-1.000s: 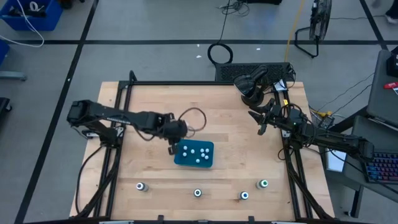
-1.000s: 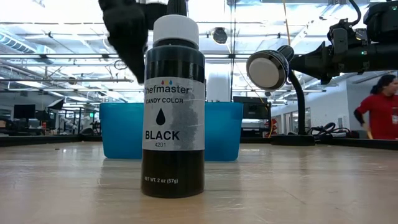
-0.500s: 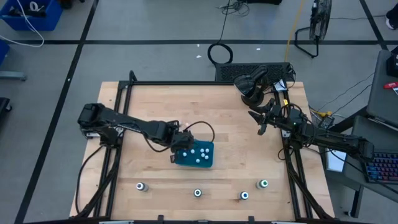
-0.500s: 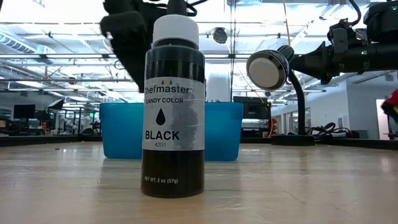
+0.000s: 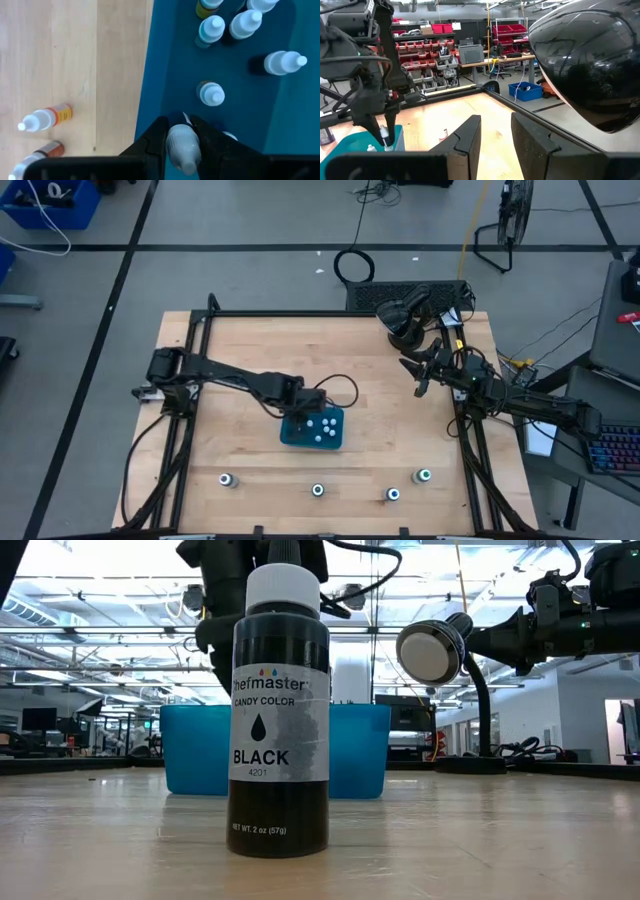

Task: Pick & Place food coloring
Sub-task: Put the purple food coloring bottle into the blue bin

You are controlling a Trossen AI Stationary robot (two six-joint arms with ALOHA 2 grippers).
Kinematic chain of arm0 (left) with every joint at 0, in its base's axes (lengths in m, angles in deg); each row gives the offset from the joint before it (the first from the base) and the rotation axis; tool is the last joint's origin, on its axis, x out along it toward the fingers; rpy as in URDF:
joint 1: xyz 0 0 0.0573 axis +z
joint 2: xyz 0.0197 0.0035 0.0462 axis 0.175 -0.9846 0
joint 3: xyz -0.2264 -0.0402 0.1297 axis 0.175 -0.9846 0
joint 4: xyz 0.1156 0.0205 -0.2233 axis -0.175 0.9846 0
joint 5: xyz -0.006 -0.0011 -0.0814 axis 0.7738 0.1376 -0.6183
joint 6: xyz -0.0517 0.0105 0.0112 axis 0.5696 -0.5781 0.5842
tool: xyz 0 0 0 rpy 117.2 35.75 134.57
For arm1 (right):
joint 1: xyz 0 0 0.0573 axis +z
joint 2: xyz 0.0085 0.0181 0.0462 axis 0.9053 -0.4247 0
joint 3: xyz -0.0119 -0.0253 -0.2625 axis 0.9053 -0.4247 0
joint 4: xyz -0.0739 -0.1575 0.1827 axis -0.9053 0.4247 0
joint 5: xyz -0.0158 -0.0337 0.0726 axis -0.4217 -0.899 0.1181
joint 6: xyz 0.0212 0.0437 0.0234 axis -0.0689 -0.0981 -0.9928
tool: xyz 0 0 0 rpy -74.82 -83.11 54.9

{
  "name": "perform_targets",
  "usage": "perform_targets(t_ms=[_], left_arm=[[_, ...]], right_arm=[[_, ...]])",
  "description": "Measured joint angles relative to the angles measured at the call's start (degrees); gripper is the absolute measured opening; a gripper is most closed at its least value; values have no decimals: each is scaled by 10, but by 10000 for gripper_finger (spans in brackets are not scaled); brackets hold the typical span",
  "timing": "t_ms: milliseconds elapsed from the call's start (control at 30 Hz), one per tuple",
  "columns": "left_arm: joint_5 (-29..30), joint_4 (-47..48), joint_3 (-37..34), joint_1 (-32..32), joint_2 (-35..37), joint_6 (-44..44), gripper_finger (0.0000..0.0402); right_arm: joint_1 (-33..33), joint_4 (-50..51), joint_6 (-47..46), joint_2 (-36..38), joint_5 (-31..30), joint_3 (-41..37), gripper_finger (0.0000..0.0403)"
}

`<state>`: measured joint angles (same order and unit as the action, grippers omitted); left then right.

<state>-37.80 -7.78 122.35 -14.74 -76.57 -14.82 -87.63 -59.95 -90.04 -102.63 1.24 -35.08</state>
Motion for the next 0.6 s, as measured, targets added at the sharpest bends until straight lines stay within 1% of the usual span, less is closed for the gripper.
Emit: perform_targets(t_ms=[467, 600], left_arm=[[-14, -28, 0, 11, -31, -20, 68], [-31, -36, 0, 15, -39, -22, 68]], right_arm=[[0, 0, 0, 0, 0, 0, 100], [0, 0, 0, 0, 0, 0, 100]])
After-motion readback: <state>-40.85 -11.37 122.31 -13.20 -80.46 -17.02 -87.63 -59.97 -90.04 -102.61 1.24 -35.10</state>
